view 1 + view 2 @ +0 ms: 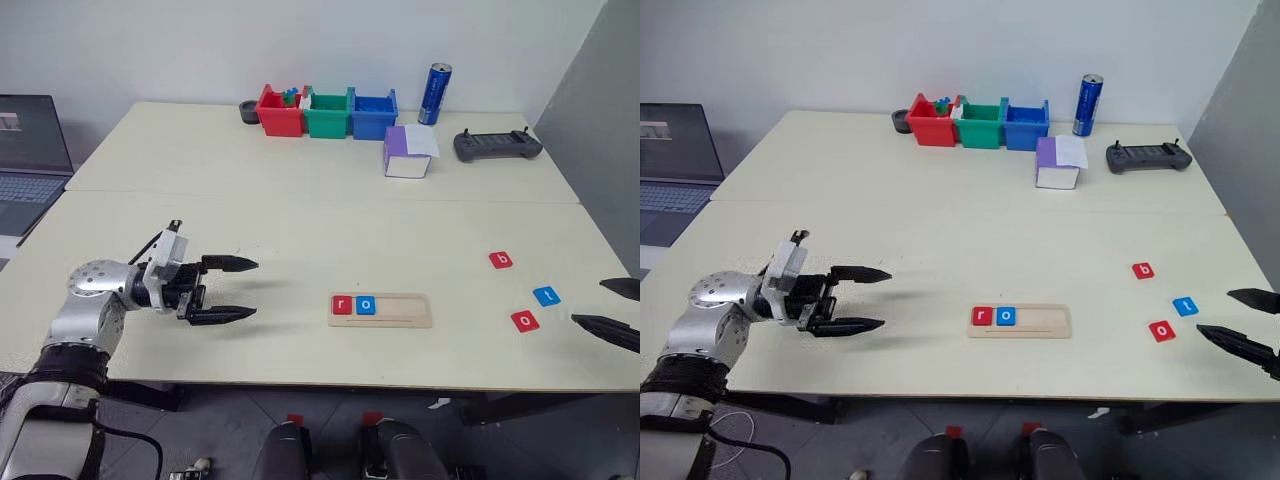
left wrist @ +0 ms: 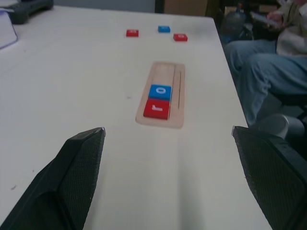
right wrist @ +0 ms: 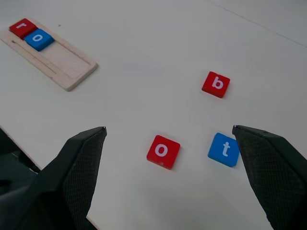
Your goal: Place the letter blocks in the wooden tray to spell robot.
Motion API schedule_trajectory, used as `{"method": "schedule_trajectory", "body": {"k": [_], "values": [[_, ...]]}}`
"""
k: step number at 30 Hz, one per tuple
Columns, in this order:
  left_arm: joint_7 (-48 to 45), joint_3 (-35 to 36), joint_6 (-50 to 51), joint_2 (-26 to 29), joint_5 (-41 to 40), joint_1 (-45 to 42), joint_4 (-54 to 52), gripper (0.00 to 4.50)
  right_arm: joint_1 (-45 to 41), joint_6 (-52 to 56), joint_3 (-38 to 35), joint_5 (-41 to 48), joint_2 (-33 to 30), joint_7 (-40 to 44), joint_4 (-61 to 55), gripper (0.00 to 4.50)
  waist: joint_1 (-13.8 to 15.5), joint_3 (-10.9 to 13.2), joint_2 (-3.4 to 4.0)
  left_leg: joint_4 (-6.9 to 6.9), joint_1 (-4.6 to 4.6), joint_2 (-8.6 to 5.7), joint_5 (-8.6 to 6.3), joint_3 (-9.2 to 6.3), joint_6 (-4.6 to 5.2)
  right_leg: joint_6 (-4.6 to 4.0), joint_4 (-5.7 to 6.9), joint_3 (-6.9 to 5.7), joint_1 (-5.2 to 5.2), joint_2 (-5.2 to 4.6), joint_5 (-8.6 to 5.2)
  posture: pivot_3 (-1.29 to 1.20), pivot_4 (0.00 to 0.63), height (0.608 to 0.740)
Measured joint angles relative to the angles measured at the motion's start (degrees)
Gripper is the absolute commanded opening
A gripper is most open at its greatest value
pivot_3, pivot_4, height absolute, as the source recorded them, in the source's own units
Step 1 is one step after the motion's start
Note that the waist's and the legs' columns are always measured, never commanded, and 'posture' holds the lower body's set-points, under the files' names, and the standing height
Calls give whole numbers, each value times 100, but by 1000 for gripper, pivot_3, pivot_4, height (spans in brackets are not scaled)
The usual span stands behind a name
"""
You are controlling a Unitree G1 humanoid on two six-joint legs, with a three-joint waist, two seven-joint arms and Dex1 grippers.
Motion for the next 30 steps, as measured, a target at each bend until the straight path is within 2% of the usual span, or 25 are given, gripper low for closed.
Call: {"method": "schedule_trajectory", "body": {"k": [8,14,22,26,30], "values": [[-2,-313,-641,194,-137,-63,344,4476,-823,95,406,-52,786,-1096,506,4500,7,0,-1,-1,-3,-1,0,1,-1,0,0,1,-1,0,0,0,150,740],[-4,-469,-1018,263,-148,-235,582,4476,-1248,253,1096,-377,1135,-2022,609,4500,-1,-3,3,2,0,-1,0,4,0,0,5,3,-1,-1,0,0,150,740],[-4,-527,-1092,262,-259,-243,570,4476,-2518,536,1755,-492,1895,-3240,771,4500,-74,-3,4,1,-1,1,2,7,-2,-1,10,6,-5,1,0,0,150,740],[-4,-540,-1229,262,-280,-241,562,4476,-3054,528,2434,-967,2087,-3744,1101,4500,-111,-3,3,3,-2,1,2,12,-2,-1,9,9,-5,0,0,0,150,740],[-4,-540,-1318,260,-382,-239,544,4476,-3319,460,2708,-1194,2294,-3992,1550,4500,-106,-3,4,0,-2,0,2,19,-3,-2,9,15,-7,0,0,0,150,740]]}}
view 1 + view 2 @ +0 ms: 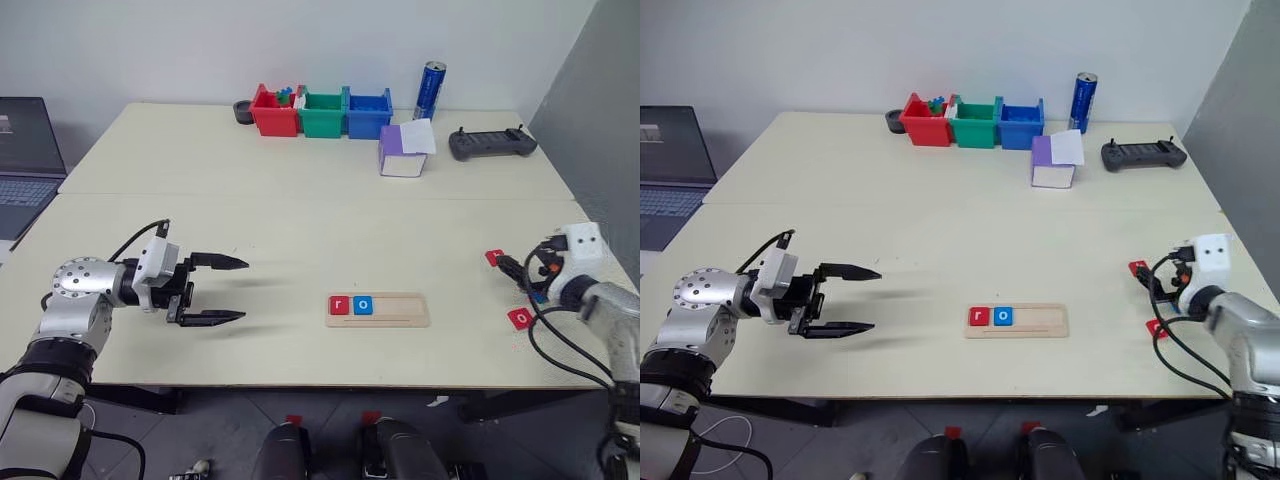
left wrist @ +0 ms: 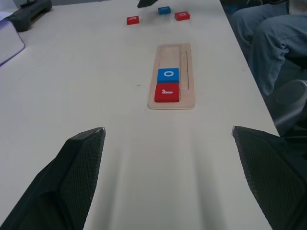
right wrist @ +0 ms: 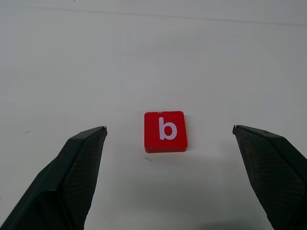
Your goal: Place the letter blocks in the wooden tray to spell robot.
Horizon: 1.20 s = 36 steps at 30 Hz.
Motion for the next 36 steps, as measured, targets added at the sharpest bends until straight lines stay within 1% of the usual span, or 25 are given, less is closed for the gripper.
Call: {"method": "schedule_trajectory", "body": {"k": [7,13,21,22,24,27,29,30,34,36], "values": [[0,37,3,-40,-174,54,-59,4476,-44,-169,54,-157,131,-35,275,4500,-15,0,0,1,9,0,0,23,1,0,2,20,-1,-2,0,0,150,740],[-1,228,273,-323,-449,131,-318,4476,-270,-285,177,-227,293,-44,516,4500,-32,0,0,0,12,3,0,28,0,0,8,23,-3,-1,0,0,150,740],[-1,259,328,-328,-443,310,-446,4476,-627,-598,369,-426,361,-24,1149,4500,-38,-1,2,0,14,2,0,37,0,-1,8,32,-4,-1,1,0,150,740],[-1,259,325,-324,-443,324,-446,4500,-650,-624,391,-431,365,-23,1195,4117,-39,-1,2,-1,15,3,0,37,0,-1,8,33,-4,-1,1,0,150,740],[-1,258,314,-312,-440,360,-446,4500,-668,-692,406,-453,398,-28,1298,3592,-38,-1,2,-1,14,3,0,38,0,-1,8,33,-5,-1,1,0,150,740],[-1,252,236,-237,-424,387,-443,4500,-666,-768,446,-560,479,-125,1281,2488,-45,-1,2,-1,16,4,0,39,0,-1,8,34,-5,-1,1,0,150,740],[-1,235,228,-147,-411,405,-438,4500,-587,-746,498,-598,556,-179,1081,1766,-53,-1,2,-2,17,5,0,40,0,-1,9,34,-5,0,1,0,150,740],[-1,226,227,-117,-410,407,-436,4500,-473,-719,515,-607,604,-232,873,1472,-50,-2,3,-3,17,5,0,38,0,-1,9,34,-5,0,1,0,150,740],[-1,69,189,-19,-373,385,-359,4500,17,-532,719,-649,752,-436,-130,1453,-39,-2,5,-2,12,3,0,40,0,0,8,36,-8,-2,1,0,150,740],[-1,-33,132,-21,-364,389,-343,4500,187,-324,705,-656,826,-626,-702,1453,-38,-3,4,-1,12,3,-1,42,1,0,7,38,-9,-2,1,0,150,740]]}}
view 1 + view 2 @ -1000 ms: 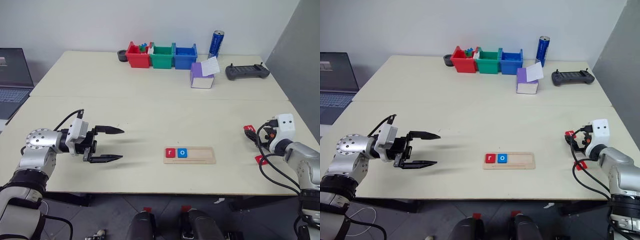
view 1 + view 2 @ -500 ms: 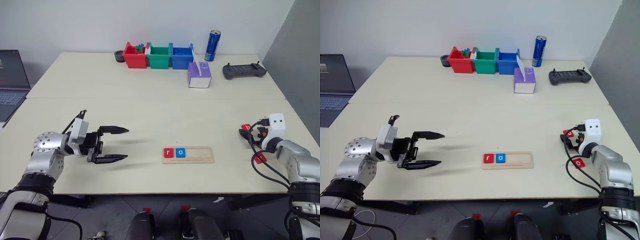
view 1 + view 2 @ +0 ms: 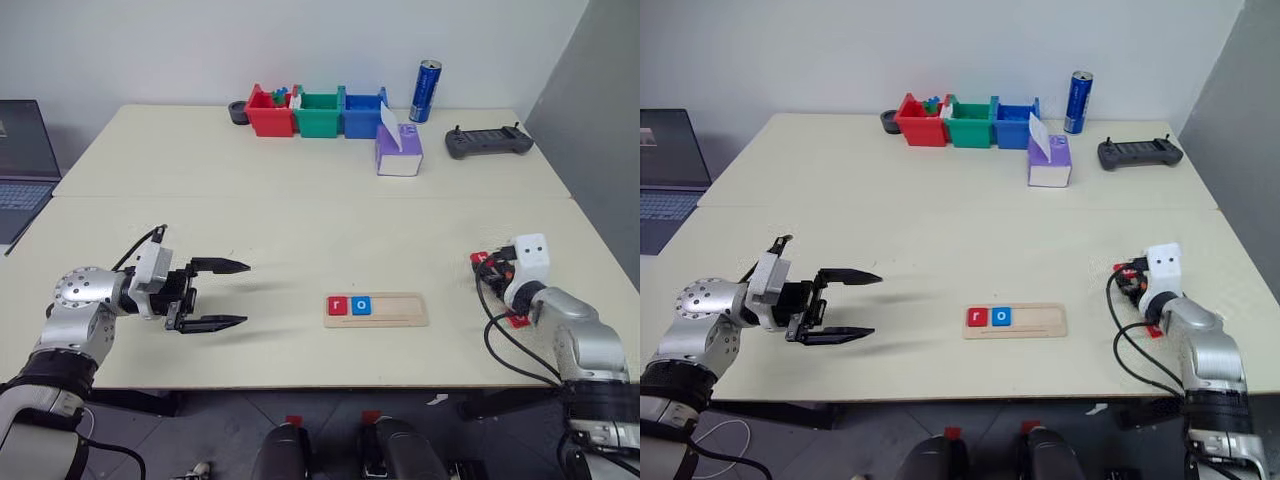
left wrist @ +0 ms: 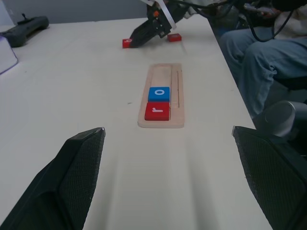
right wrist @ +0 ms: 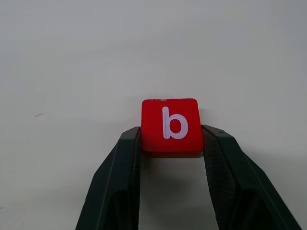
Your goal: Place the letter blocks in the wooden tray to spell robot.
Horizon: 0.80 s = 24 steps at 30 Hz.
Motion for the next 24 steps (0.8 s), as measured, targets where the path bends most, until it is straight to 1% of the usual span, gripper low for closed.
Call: {"method": "schedule_trajectory", "body": {"k": [2,6,8,11,15,24], "values": [[0,-73,-29,-12,-4,8,14,4500,258,311,0,-3,150,-295,-816,1453,4,0,-1,-2,0,1,0,-3,0,0,-1,-2,-1,1,0,0,150,740],[0,-109,-54,-57,-11,-43,118,4500,816,1076,-107,112,247,-590,-2293,1453,18,-1,-2,-3,-3,1,0,-6,0,0,-1,-4,-3,1,-1,0,150,740],[-1,-106,-54,-61,-30,-43,171,4500,1180,1552,-160,290,457,-739,-3166,1453,17,-3,-4,-3,-3,1,0,-7,0,0,-2,-4,-4,1,-1,0,150,740],[-1,-107,-108,-75,-31,-48,204,4500,1477,2009,-148,312,633,-924,-3856,1453,9,-8,-11,0,-1,1,0,-6,0,0,-1,-3,-2,1,0,0,150,740],[-1,-111,-172,-86,-13,-68,362,4500,1839,2399,-116,311,1076,-1188,-4304,1453,11,-15,-19,-1,-1,2,0,-9,0,0,-1,-6,-2,1,-1,0,150,740],[0,-119,-258,-176,45,-271,533,4500,2099,2444,-97,287,1251,-1258,-4269,1453,5,-20,-28,-3,-2,1,-1,-8,0,-2,-3,-6,-3,2,-2,0,150,740]]}}
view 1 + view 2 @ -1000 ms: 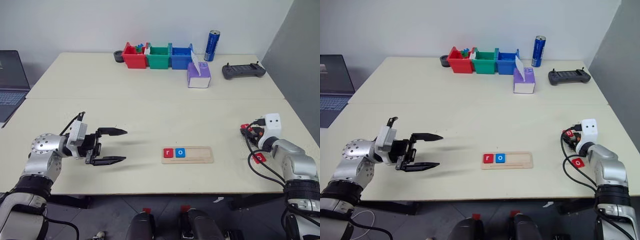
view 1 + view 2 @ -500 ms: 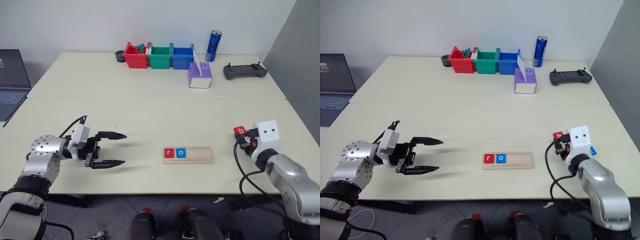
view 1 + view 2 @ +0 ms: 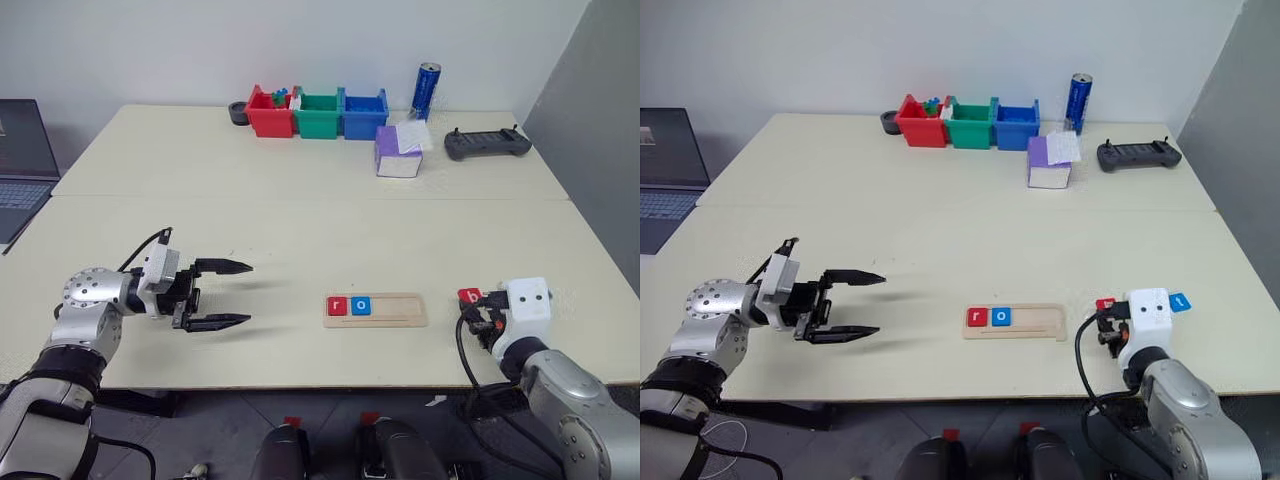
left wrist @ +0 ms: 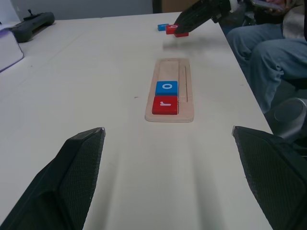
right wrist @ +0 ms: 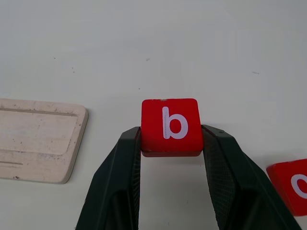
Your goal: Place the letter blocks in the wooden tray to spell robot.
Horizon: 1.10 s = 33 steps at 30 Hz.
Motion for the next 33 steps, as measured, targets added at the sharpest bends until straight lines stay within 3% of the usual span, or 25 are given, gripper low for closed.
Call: {"method": "schedule_trajectory", "body": {"k": [9,10,12,16,17,20,23,26,30,33], "values": [[0,0,-107,-83,85,29,62,4500,21,31,-6,5,-50,116,127,1453,1,0,0,0,0,0,0,-1,0,0,0,-1,1,0,0,0,150,740],[0,0,-111,-83,89,28,68,4500,19,54,-4,3,-47,109,132,2186,1,0,0,0,0,0,0,-1,0,0,0,-1,1,0,0,0,150,740],[0,0,-120,-83,107,28,82,4500,11,99,3,0,-21,87,175,2729,1,0,-1,1,0,0,0,-1,0,0,0,-1,1,0,0,0,150,740],[0,0,-129,-82,138,27,104,4500,-143,300,66,17,-22,93,228,4224,0,0,-1,1,0,0,0,-2,0,0,0,-1,1,0,0,0,150,740],[0,0,-125,-81,138,27,103,4500,-157,321,83,46,-83,158,222,4472,2,0,-1,1,0,0,0,-2,0,0,0,-2,1,0,0,0,150,740],[0,4,-48,-80,112,28,88,4500,-223,400,-218,320,-742,690,234,4472,7,0,0,3,-3,-3,-1,1,2,0,-3,1,1,-2,0,0,150,740],[0,5,-11,-77,106,26,74,4500,-513,27,-852,602,-1965,1699,683,4472,12,0,-1,5,0,-7,-5,4,9,3,-7,2,5,-5,2,0,150,740],[0,13,-10,-76,107,24,75,4500,-506,-993,-914,835,-3315,3521,1539,4472,17,0,-2,-5,1,-3,-6,-7,10,-1,-11,-8,6,4,-1,0,150,740],[0,128,102,-83,86,40,10,4500,-414,-2616,-300,870,-4469,5989,2886,4472,14,1,-3,-2,0,7,-6,-16,10,-7,-13,-14,6,18,-5,0,150,740],[0,296,243,-81,71,99,-188,4500,-1077,-3629,272,605,-4691,7030,4024,4472,-16,2,-4,5,2,7,-5,-9,9,-2,-6,-7,6,18,-2,0,150,740]]}}
